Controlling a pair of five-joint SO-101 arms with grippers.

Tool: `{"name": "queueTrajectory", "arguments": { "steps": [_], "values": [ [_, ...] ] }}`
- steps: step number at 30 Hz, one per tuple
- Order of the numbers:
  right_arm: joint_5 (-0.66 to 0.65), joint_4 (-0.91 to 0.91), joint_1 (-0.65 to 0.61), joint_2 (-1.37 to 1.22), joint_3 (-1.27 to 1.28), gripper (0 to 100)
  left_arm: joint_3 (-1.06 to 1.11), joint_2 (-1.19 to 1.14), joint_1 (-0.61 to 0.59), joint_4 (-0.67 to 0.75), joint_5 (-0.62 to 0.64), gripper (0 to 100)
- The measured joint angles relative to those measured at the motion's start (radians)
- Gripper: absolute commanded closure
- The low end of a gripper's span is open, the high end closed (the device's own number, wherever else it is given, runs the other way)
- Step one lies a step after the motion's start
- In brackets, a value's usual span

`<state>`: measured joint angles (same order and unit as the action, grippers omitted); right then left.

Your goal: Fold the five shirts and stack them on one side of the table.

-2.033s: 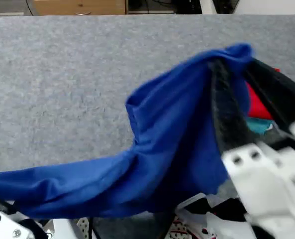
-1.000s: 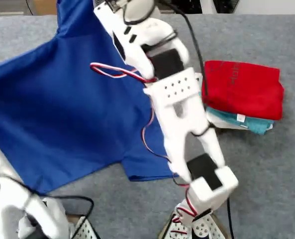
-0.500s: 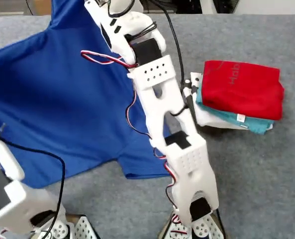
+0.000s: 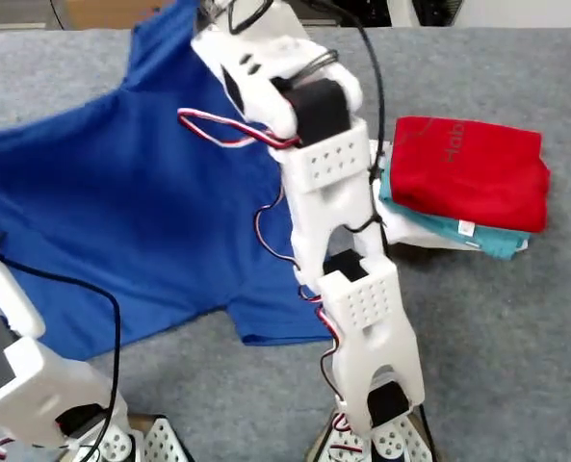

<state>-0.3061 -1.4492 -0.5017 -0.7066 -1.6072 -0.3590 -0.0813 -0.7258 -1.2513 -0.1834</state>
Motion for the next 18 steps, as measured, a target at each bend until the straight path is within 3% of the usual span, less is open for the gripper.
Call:
{"name": "queueTrajectory", "arguments": {
  "steps": [6,12,18],
  "values": [
    [-0.091,-0.307,0.012,0.015,-0.018,99.7,-0.017,0.0,0.041,-0.227,-0.021,98],
    [-0.094,-0.324,0.061,0.13,0.04,99.7,-0.017,0.0,0.043,-0.358,-0.023,98],
    [-0.094,-0.324,0.08,0.364,0.414,99.7,0.075,0.114,0.052,-0.407,-0.038,98]
  ]
}}
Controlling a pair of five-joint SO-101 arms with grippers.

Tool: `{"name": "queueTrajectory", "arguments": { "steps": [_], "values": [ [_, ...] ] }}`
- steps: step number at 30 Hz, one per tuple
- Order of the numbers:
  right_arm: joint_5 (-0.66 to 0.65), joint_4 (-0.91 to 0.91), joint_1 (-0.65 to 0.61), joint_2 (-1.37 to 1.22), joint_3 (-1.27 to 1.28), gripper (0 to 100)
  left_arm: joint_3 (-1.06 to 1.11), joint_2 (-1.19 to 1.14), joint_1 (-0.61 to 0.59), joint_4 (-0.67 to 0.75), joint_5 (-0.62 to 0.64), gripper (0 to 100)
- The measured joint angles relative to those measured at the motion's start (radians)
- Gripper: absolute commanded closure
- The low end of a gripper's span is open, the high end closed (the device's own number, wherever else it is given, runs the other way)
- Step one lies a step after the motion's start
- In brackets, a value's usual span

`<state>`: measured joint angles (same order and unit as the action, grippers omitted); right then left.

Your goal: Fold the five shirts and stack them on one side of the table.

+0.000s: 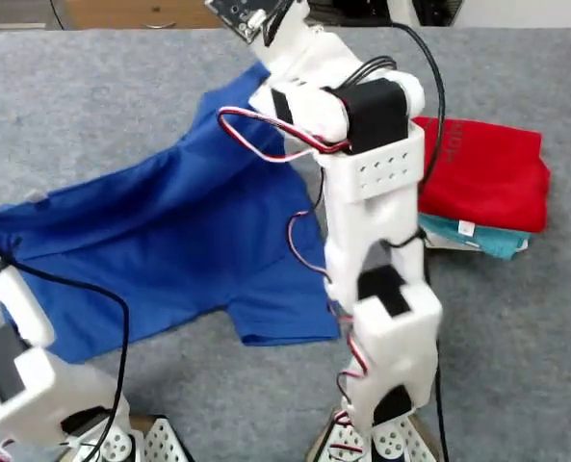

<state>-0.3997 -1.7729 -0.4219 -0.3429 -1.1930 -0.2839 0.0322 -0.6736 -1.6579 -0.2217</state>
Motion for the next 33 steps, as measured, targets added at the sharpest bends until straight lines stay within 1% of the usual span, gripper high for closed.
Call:
{"name": "queueTrajectory", "arguments": {
  "steps": [3,6,9,14,18,20,23,25,29,33],
  "values": [
    [0.0,0.0,-0.002,0.13,0.224,99.7,0.13,0.115,0.015,0.005,-0.003,98],
    [0.0,0.017,0.002,0.235,0.43,99.7,0.292,0.238,0.015,0.077,-0.003,98],
    [0.0,0.081,0.006,0.327,0.647,99.7,0.453,0.339,0.012,0.161,-0.003,98],
    [0.0,0.299,0.005,0.471,1.082,99.7,0.64,0.387,-0.02,0.272,-0.003,98],
    [-0.014,0.528,0.005,0.582,1.459,99.7,0.694,0.338,-0.064,0.408,-0.003,98],
    [-0.021,0.623,0.005,0.624,1.625,99.7,0.694,0.287,-0.074,0.446,-0.003,98],
    [-0.028,0.689,0.005,0.683,1.812,99.7,0.694,0.207,-0.08,0.454,-0.028,98],
    [-0.028,0.701,0.005,0.723,1.881,99.7,0.694,0.178,-0.083,0.422,-0.069,98],
    [-0.052,0.707,0.04,0.802,1.978,99.7,0.733,0.176,-0.117,0.358,-0.121,98],
    [-0.069,0.71,0.043,0.867,2.068,99.7,0.809,0.219,-0.17,0.354,-0.181,98]
  ]
}}
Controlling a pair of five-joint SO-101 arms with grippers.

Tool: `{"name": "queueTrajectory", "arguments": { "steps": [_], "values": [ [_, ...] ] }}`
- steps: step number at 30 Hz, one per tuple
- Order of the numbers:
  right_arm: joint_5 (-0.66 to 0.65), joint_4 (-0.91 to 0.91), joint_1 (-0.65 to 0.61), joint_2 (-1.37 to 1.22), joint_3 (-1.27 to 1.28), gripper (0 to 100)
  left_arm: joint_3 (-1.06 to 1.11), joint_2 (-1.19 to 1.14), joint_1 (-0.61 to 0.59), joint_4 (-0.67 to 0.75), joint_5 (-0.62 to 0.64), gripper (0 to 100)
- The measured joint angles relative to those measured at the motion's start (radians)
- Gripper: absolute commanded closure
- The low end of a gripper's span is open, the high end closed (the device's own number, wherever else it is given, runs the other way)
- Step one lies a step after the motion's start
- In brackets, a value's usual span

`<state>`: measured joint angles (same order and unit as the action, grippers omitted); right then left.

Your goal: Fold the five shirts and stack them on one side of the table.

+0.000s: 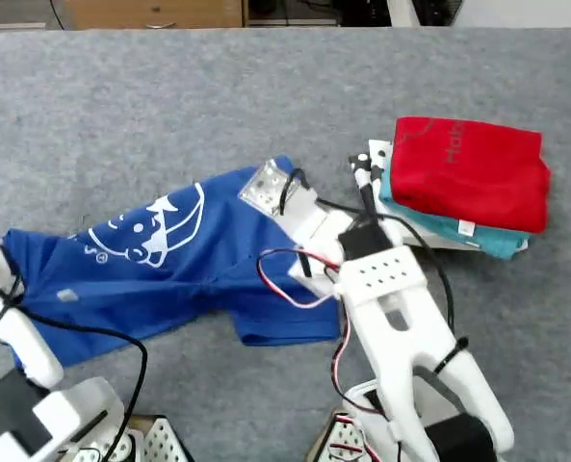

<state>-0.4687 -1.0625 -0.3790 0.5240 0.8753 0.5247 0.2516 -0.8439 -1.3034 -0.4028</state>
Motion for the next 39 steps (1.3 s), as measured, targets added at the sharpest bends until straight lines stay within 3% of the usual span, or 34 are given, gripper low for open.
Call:
{"name": "queueTrajectory", "arguments": {
  "steps": [7,17,23,27,32,34,36,39],
  "values": [
    [-0.018,0.003,0.0,0.029,0.084,99.7,0.138,0.066,-0.018,0.044,-0.031,98],
    [-0.021,0.058,0.0,0.029,0.135,99.1,0.167,0.069,-0.018,0.052,-0.043,98],
    [-0.046,0.035,0.0,0.029,0.141,80.0,0.167,0.069,-0.018,-0.015,-0.147,83],
    [-0.057,-0.078,-0.028,0.029,0.1,70.9,0.133,0.075,-0.018,-0.126,-0.221,82],
    [-0.095,-0.282,-0.118,0.029,-0.035,76.5,-0.038,0.075,-0.028,-0.345,-0.281,91],
    [-0.095,-0.328,-0.123,0.029,-0.103,85.9,-0.133,0.075,-0.028,-0.411,-0.292,99],
    [-0.095,-0.344,-0.123,0.029,-0.178,99.8,-0.213,0.075,-0.028,-0.428,-0.265,97],
    [-0.064,-0.282,-0.109,0.023,-0.292,95.2,-0.269,0.068,-0.015,-0.41,-0.157,98]
  ]
}}
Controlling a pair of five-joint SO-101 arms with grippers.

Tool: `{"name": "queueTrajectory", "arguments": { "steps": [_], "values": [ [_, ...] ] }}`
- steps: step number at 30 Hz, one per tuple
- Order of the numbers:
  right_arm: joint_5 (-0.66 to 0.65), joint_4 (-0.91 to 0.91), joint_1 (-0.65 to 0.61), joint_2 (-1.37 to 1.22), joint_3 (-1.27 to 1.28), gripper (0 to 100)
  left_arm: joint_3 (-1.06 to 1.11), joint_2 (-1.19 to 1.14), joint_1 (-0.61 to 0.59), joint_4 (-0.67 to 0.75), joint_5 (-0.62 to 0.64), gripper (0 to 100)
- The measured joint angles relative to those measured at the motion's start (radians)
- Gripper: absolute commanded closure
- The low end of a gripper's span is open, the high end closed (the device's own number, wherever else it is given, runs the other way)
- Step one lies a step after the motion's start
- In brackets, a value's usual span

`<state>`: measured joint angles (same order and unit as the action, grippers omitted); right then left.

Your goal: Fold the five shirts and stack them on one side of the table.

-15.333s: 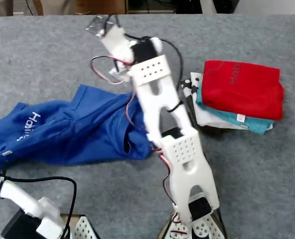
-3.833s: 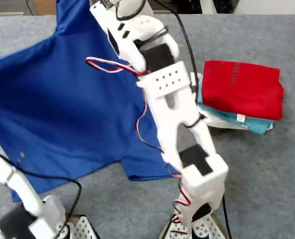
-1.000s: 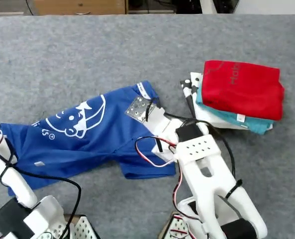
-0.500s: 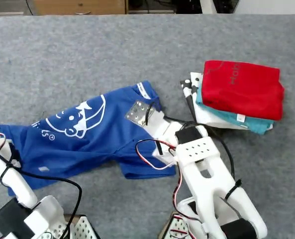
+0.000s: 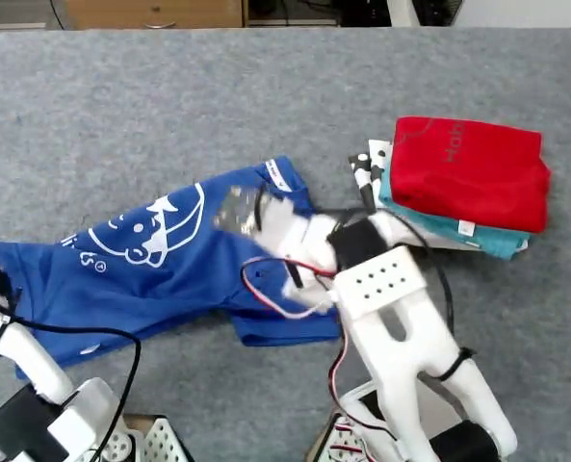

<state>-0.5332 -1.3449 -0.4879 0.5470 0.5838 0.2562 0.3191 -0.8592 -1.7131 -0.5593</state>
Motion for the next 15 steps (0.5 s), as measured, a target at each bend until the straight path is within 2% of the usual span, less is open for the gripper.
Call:
{"name": "queueTrajectory", "arguments": {
  "steps": [6,15],
  "values": [
    [0.017,0.267,0.0,-0.25,-0.16,98.8,-0.014,-0.213,0.121,0.196,0.17,98],
    [0.018,0.407,0.041,-0.937,-0.671,99.6,-0.253,-0.664,0.143,0.288,0.236,98]
  ]
}}
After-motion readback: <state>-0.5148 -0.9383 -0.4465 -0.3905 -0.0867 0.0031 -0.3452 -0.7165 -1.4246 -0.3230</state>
